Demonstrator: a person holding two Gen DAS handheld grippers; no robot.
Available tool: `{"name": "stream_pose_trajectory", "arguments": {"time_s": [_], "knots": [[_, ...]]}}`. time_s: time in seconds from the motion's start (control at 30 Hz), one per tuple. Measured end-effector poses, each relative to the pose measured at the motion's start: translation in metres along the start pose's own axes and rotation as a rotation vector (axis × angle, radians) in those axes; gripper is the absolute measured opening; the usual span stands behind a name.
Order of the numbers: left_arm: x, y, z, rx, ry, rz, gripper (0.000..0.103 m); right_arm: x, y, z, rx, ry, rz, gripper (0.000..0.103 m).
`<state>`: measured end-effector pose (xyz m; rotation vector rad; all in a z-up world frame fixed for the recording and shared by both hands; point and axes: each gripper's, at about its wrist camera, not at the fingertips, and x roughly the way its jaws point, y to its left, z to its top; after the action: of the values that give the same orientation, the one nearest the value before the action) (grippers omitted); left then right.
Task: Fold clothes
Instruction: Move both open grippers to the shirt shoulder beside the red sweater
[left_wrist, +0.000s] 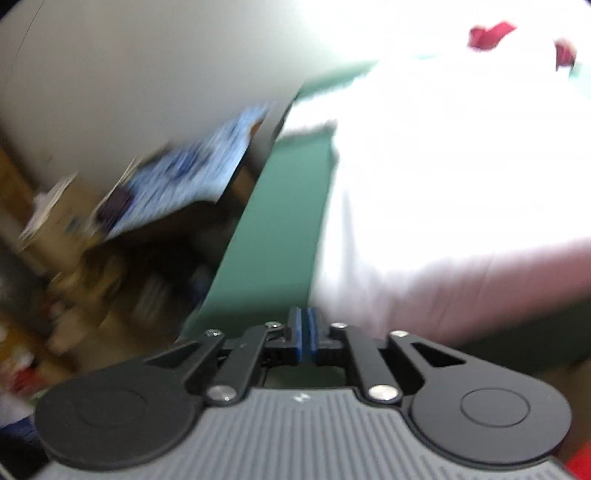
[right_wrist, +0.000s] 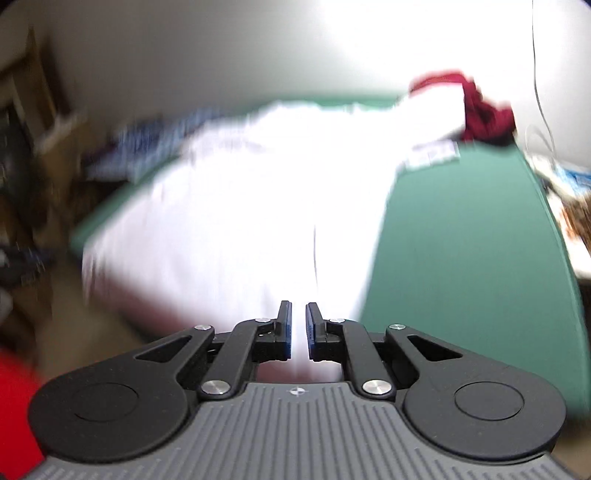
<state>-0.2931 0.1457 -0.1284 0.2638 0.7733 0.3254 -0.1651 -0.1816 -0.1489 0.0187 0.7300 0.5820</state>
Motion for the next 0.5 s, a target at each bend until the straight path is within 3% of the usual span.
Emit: {"name": "stream_pose_trajectory", "arguments": {"time_s": [0.1,0.23,0.33,0.43,0.47,0.5], "knots": [[0.037,-0.027,0.039,0.004,-0.015,-0.091,0.019,0.057,-0.003,0.032,0.001,0.010,-0.033,0.009],[0.078,-0.043,0.052,0.005,0.045,-0.095,0.019,0.101,-0.008,0.044,-0.022,0.068,-0.105,0.009],[0.078,-0.039,0.039,0.010,0.054,-0.095,0.019,0.094,-0.015,0.036,-0.011,0.109,-0.096,0.009],[0.062,-0.035,0.022,0.083,0.052,-0.118,0.018,0.075,-0.014,0.026,-0.072,0.191,-0.080,0.010],[0.056,-0.035,0.017,0.117,0.059,-0.144,0.008,0.070,-0.011,0.023,-0.089,0.225,-0.072,0.010],[0.051,-0.037,0.012,0.157,0.066,-0.167,0.005,0.063,-0.009,0.019,-0.099,0.262,-0.060,0.012]]}}
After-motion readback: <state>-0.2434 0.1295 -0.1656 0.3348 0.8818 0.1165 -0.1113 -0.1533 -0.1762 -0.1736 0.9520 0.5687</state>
